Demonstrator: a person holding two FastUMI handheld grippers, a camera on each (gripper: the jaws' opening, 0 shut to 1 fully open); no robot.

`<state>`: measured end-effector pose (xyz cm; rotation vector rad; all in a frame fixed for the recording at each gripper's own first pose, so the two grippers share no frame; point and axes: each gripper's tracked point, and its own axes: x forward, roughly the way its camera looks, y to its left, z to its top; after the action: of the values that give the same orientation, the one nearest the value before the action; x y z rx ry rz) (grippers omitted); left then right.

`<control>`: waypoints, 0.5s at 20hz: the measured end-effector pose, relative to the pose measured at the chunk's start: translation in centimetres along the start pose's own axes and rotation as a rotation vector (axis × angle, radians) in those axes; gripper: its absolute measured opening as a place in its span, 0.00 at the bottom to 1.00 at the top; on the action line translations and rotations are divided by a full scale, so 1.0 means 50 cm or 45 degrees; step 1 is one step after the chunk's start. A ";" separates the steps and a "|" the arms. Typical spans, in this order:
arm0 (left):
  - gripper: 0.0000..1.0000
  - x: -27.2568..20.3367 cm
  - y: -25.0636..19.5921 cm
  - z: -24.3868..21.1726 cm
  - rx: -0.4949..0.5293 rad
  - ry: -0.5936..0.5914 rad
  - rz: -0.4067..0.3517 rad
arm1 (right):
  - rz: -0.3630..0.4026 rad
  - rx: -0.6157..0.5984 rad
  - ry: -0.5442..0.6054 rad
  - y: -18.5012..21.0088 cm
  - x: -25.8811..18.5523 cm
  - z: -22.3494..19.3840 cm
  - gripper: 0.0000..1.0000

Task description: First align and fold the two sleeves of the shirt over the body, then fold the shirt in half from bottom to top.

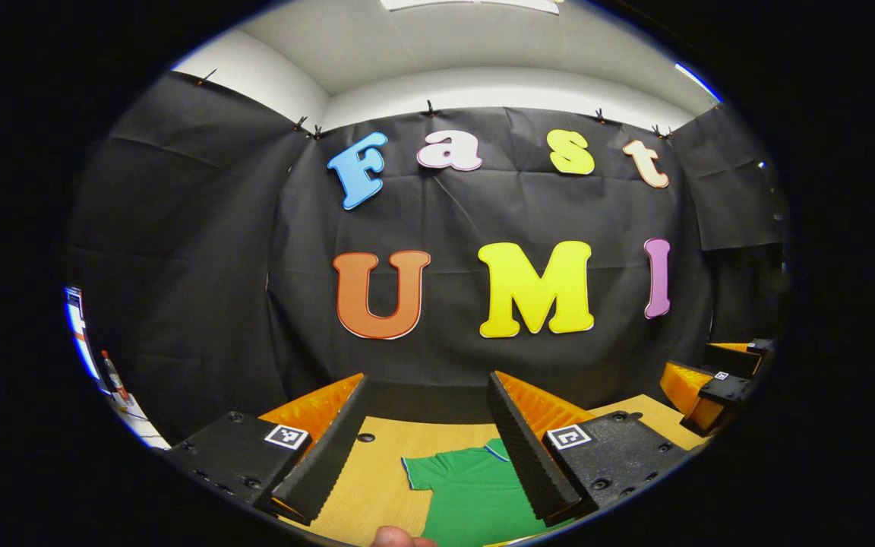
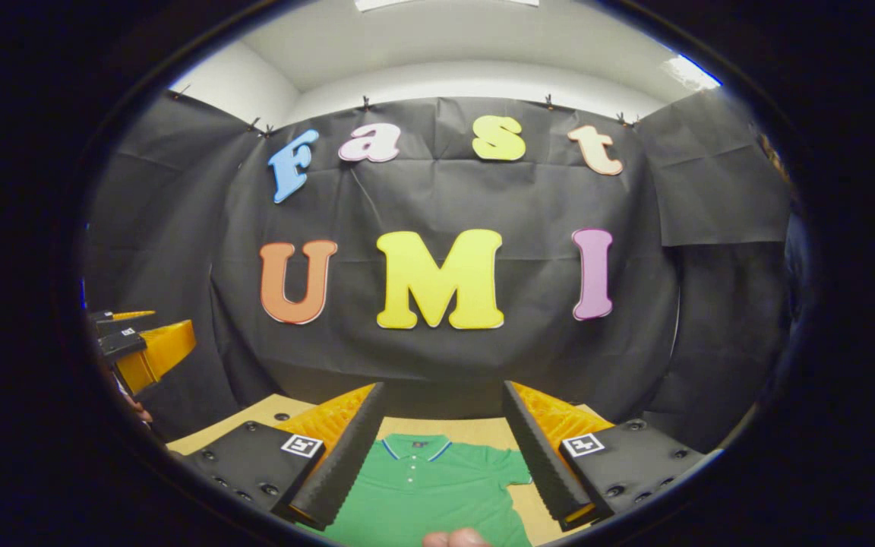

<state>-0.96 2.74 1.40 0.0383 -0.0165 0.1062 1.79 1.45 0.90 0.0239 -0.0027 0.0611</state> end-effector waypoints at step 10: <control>0.98 0.010 -0.013 0.002 0.015 0.003 0.009 | 0.062 0.023 -0.010 0.017 0.030 -0.009 0.94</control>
<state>-0.41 2.13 1.46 0.0500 -0.0133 0.1133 3.22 2.38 0.49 0.0418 -0.0109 0.1097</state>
